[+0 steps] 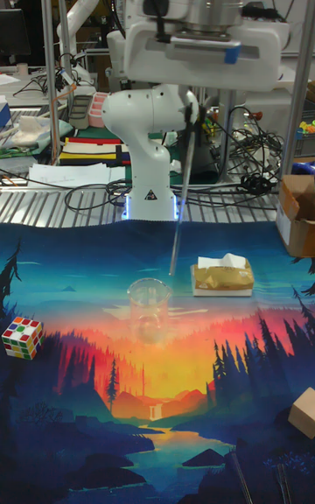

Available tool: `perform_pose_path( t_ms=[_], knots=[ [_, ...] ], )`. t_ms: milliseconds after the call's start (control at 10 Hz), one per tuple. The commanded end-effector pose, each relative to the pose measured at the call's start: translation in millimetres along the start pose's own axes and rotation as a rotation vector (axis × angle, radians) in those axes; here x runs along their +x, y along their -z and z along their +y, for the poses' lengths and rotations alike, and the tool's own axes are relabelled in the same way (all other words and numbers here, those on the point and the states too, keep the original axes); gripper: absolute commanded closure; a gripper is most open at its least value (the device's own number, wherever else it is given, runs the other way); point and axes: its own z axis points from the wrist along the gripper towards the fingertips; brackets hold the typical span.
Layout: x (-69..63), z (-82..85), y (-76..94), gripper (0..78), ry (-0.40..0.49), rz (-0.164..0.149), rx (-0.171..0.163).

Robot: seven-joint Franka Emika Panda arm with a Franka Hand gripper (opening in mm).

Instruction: Shake the test tube

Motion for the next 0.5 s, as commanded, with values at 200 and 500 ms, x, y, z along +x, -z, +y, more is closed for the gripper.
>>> perform_pose_path(
  t_ms=[200, 500],
  knots=[
    [6.9, 26.6, -7.2, 76.4, -0.017, -0.018, -0.031],
    [-2.4, 12.5, -14.6, 76.4, 0.011, -0.037, -0.012]
  ],
)
